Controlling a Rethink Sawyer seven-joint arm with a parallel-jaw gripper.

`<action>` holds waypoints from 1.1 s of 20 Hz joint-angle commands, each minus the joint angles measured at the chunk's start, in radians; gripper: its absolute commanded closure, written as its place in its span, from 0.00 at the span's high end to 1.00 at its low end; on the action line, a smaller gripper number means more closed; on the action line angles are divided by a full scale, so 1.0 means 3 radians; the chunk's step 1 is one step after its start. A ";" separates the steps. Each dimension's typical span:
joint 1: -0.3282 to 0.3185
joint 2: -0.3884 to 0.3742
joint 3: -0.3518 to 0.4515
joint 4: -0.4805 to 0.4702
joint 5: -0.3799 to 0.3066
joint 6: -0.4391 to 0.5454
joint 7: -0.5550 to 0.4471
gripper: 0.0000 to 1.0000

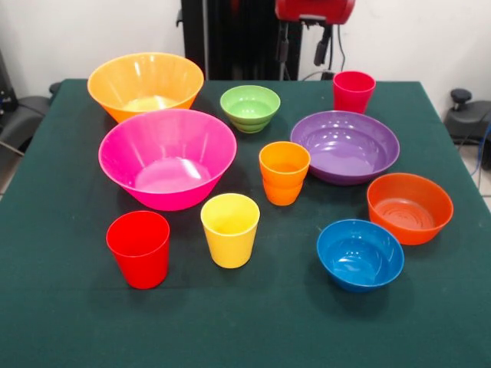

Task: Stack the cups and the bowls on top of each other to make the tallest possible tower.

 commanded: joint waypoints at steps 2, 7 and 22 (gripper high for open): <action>-0.0049 0.0063 0.0081 -0.0403 -0.0049 0.0407 0.0334 1.00; -0.0075 0.0350 0.0161 -0.0651 -0.0002 0.0312 0.0395 1.00; -0.0085 0.1016 0.0235 -0.1016 0.0074 -0.0065 0.0453 1.00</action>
